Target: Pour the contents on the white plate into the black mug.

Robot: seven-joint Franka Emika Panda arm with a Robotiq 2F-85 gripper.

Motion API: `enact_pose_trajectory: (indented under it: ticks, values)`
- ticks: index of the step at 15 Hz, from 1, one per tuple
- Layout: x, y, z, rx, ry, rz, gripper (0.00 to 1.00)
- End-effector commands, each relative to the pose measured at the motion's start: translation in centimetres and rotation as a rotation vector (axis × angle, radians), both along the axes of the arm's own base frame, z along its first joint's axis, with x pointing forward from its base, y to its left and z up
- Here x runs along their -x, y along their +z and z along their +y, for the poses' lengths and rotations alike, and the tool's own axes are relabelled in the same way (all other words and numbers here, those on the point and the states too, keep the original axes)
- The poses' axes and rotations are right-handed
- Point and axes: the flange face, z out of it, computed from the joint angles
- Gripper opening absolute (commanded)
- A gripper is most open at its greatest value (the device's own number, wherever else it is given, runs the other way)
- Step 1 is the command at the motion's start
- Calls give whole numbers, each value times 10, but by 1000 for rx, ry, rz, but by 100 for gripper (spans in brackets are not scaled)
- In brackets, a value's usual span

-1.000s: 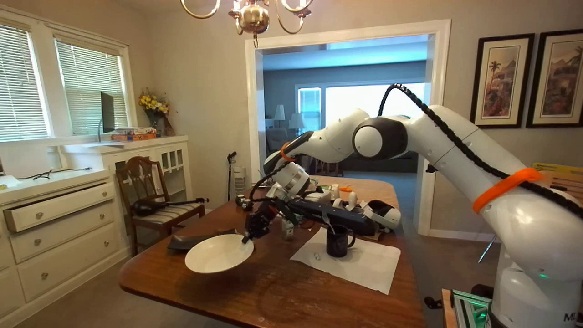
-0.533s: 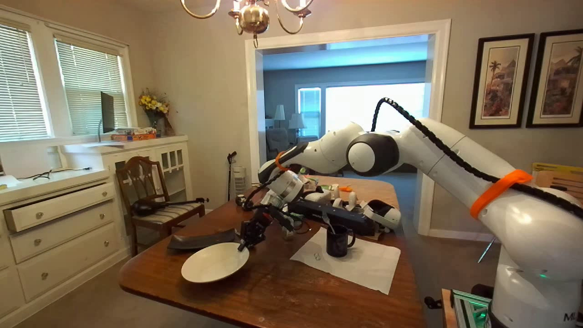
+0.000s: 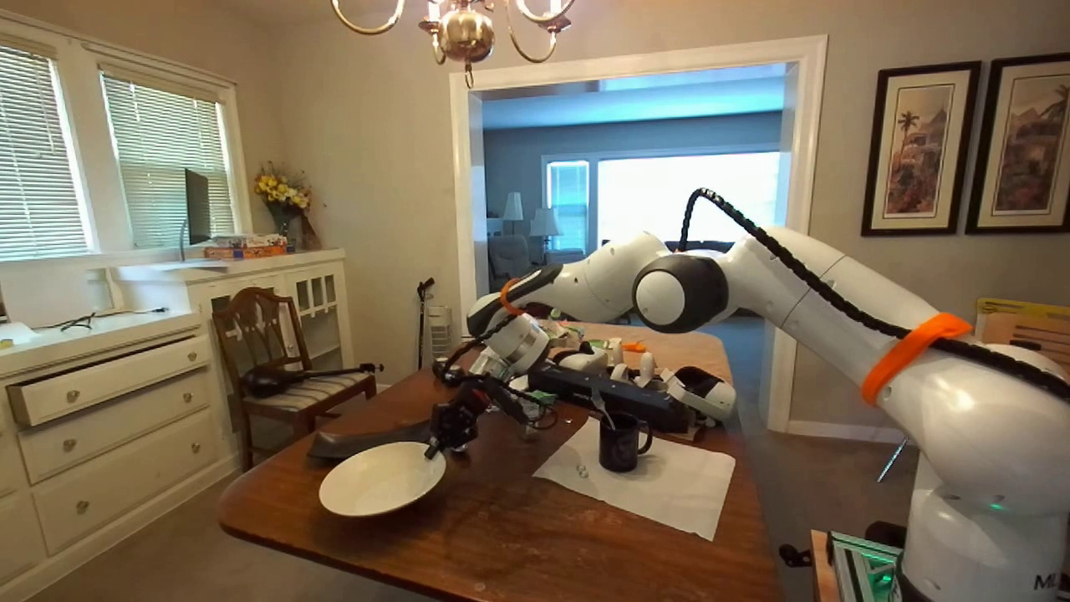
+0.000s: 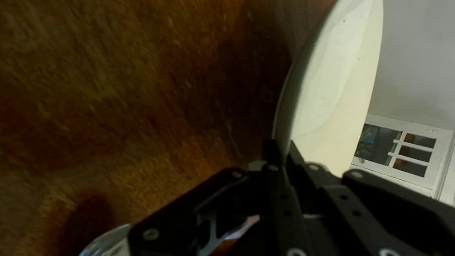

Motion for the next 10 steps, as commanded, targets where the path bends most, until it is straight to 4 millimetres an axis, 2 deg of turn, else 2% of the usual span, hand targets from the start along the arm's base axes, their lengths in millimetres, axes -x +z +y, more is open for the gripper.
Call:
enact_pose_trajectory:
  ticks: [1,10]
  values:
    - [-11,6,2,-18,19,-40,2]
    - [-23,-10,1,33,46,-66,2]
